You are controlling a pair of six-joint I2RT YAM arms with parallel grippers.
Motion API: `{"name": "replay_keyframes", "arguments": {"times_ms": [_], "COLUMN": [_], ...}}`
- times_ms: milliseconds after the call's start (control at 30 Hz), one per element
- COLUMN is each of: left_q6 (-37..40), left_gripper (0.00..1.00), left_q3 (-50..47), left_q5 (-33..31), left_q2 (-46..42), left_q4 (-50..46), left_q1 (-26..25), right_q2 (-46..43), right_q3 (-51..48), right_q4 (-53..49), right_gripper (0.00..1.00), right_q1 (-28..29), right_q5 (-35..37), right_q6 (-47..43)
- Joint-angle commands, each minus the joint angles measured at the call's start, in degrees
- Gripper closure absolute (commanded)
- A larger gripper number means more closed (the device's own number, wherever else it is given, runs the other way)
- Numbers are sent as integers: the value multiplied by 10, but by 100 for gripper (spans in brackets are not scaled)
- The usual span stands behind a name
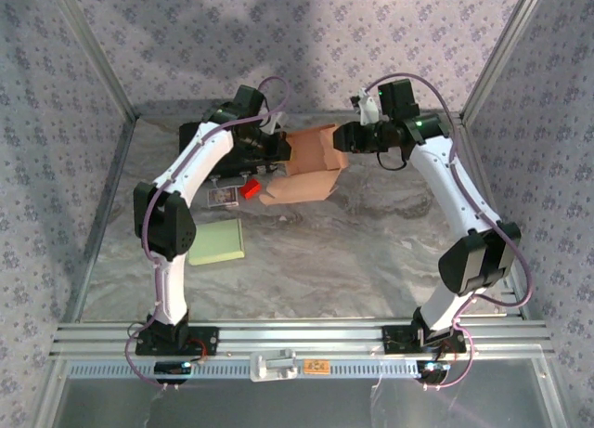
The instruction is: Fold the paper box
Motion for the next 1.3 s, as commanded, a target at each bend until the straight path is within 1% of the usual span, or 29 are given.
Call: {"name": "replay_keyframes", "arguments": {"times_ms": [0, 100, 300, 467, 633, 700, 867, 933, 1000, 1033, 1067, 1167, 1267], "left_q6": [4, 6, 6, 7, 6, 4, 0, -9, -18, -22, -24, -26, -29], "left_gripper": [100, 100, 100, 100, 100, 100, 100, 100, 100, 100, 100, 100, 100], "left_q3": [18, 19, 22, 21, 24, 28, 42, 46, 45, 44, 43, 43, 44], "left_q5": [12, 7, -4, -10, -16, -19, -36, -52, -64, -69, -69, -71, -75], "left_q2": [2, -1, -5, -9, -10, -10, -9, -8, -9, -10, -10, -10, -10], "left_q4": [-8, -9, -13, -15, -17, -19, -29, -34, -34, -33, -31, -30, -32], "left_q1": [-8, -10, -13, -18, -21, -23, -35, -39, -42, -43, -44, -47, -47], "right_q2": [12, 17, 36, 52, 78, 88, 116, 131, 149, 156, 155, 139, 141], "right_q3": [20, 21, 48, 64, 97, 110, 142, 162, 191, 198, 196, 174, 182], "right_q4": [-18, -22, -51, -70, -105, -121, -159, -181, -219, -231, -221, -184, -185], "right_gripper": [66, 67, 72, 84, 97, 100, 100, 100, 100, 100, 100, 100, 100], "right_q1": [6, 14, 39, 65, 93, 106, 138, 156, 170, 176, 178, 168, 149], "right_q5": [30, 60, 159, 231, 327, 370, 472, 542, 589, 585, 571, 491, 423], "right_q6": [-12, -12, -2, 1, 16, 24, 38, 44, 65, 70, 65, 53, 54]}}
